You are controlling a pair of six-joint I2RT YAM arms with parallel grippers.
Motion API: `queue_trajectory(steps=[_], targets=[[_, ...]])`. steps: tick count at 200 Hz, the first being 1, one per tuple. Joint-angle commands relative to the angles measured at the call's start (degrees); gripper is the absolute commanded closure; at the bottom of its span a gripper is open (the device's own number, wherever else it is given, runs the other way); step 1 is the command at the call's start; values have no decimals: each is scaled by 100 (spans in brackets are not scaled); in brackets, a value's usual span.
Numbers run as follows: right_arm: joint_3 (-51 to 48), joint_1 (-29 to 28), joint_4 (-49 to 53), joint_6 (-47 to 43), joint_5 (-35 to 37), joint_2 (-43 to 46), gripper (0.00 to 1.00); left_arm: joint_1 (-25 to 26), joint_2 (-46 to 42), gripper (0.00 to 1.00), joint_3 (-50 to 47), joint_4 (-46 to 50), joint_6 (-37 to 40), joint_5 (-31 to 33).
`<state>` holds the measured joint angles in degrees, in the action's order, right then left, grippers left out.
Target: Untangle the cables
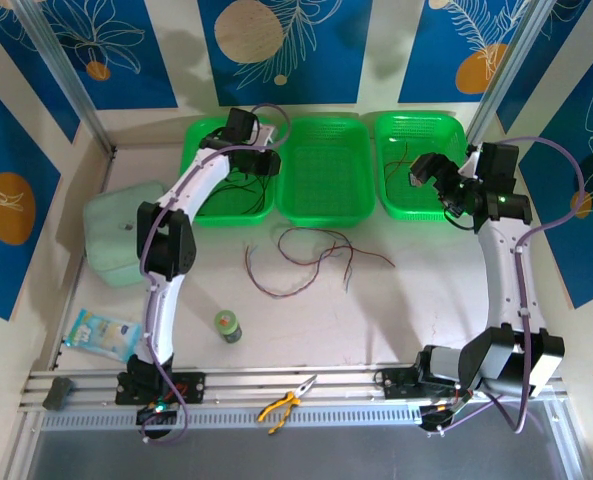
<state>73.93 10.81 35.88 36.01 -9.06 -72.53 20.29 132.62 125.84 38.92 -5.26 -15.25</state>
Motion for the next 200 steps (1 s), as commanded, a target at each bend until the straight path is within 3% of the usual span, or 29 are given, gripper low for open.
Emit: queue_trajectory(steps=[1, 77, 167, 200], targets=[[104, 44, 112, -112, -140, 148, 6, 10, 116, 73, 162, 250, 143, 140], [97, 73, 121, -100, -201, 125, 6, 27, 288, 70, 178, 370, 183, 155], [104, 158, 182, -149, -189, 214, 6, 30, 251, 100, 151, 257, 104, 136], [112, 205, 204, -173, -193, 239, 6, 22, 146, 100, 126, 248, 113, 301]])
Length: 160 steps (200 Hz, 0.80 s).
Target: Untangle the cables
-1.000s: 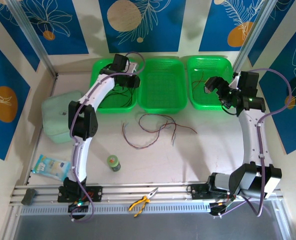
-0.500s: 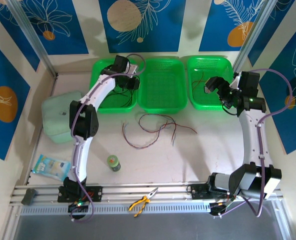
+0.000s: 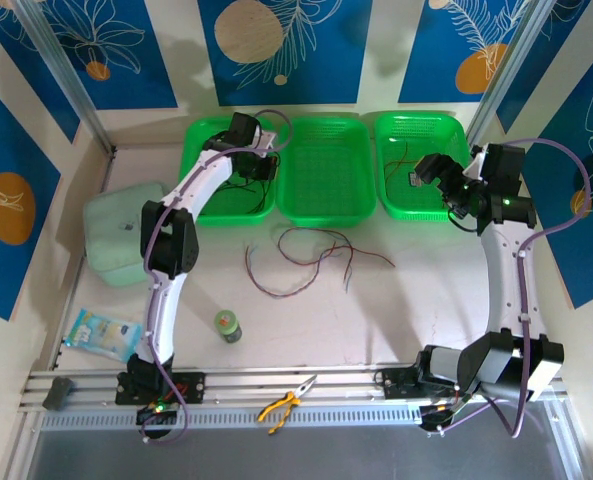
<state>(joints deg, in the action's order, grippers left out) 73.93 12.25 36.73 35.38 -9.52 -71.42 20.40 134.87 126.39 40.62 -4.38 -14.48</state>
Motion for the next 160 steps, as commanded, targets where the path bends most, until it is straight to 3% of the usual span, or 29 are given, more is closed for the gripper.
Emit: queue_trajectory(steps=[1, 107, 160], targets=[[113, 59, 121, -110, -147, 128, 6, 9, -82, 100, 66, 77, 25, 234], [72, 120, 167, -136, -156, 190, 6, -188, -702, 100, -976, -569, -185, 556], [61, 120, 314, -224, -130, 242, 6, -832, -510, 100, -1097, -11, -427, 616]])
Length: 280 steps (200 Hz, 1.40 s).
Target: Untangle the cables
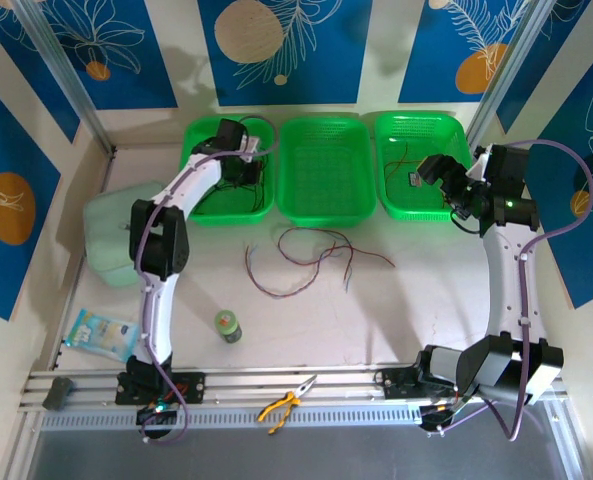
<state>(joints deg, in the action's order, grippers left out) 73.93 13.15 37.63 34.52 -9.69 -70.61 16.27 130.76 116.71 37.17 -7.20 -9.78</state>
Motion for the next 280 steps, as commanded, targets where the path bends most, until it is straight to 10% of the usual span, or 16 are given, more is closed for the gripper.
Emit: queue_trajectory(steps=[1, 137, 176, 280], targets=[[56, 30, 226, -139, -112, 166, 6, -425, -101, 100, -134, 335, -143, 149], [-39, 9, 355, -213, -5, 364, 6, -107, 872, 100, 877, 713, 21, -569], [-105, -206, 456, -494, 104, 313, 6, -116, 469, 55, 614, 560, 64, -447], [-1176, -3855, 391, -802, 1752, 22, 11, -330, -1646, 31, -427, 465, 224, 51]])
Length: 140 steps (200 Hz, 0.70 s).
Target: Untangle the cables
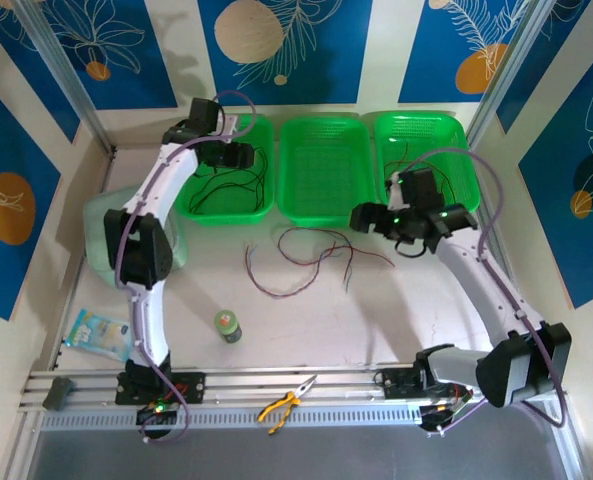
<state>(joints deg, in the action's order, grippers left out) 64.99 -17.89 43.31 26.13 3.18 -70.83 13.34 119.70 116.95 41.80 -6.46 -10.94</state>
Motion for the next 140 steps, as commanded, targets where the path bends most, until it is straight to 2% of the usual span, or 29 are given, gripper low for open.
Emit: queue_trajectory(steps=[1, 28, 63, 91, 140], targets=[[-292, -822, -197, 48, 482, 43, 11, -35, -577, 31, -470, -2, 147, 164], [-537, -2157, -728, -105, 1017, -404, 19, -66, -1370, 31, -1221, 3, 21, 79], [-313, -3319, -1262, -1223, 924, -1656, 33, -152, -2458, 31, -2582, -187, -269, -115], [143, -3658, -1271, -1866, 615, -2623, 43, -248, -3152, 31, -3421, -139, -388, -196], [520, -3869, -1357, -2479, 384, -3420, 49, -626, -3985, 31, -4321, -44, -654, -549]])
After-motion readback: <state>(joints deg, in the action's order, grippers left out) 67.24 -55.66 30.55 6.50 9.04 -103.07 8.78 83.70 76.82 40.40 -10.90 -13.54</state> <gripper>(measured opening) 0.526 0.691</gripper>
